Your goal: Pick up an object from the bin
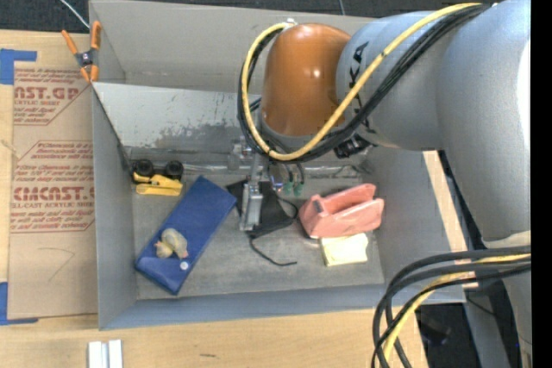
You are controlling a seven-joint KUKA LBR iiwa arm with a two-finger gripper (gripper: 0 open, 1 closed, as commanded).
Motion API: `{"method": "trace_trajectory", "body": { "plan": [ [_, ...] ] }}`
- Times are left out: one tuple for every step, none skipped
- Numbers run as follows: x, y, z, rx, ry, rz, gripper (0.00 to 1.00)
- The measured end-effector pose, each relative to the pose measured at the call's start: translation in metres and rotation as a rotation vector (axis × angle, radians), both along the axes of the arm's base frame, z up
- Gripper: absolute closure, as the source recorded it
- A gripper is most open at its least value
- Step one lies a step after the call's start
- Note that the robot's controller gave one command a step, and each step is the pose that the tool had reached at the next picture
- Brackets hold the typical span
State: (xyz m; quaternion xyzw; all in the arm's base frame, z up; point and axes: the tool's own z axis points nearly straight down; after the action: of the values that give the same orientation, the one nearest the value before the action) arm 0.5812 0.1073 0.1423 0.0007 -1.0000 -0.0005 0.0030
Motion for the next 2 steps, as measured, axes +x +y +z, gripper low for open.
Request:
{"method": "trace_trajectory", "body": {
  "plan": [
    [0.002, -0.001, 0.005, 0.001, -0.007, -0.001, 0.0],
    [-0.007, -0.066, -0.031, 0.002, -0.003, 0.221, 0.0]
  ]
}}
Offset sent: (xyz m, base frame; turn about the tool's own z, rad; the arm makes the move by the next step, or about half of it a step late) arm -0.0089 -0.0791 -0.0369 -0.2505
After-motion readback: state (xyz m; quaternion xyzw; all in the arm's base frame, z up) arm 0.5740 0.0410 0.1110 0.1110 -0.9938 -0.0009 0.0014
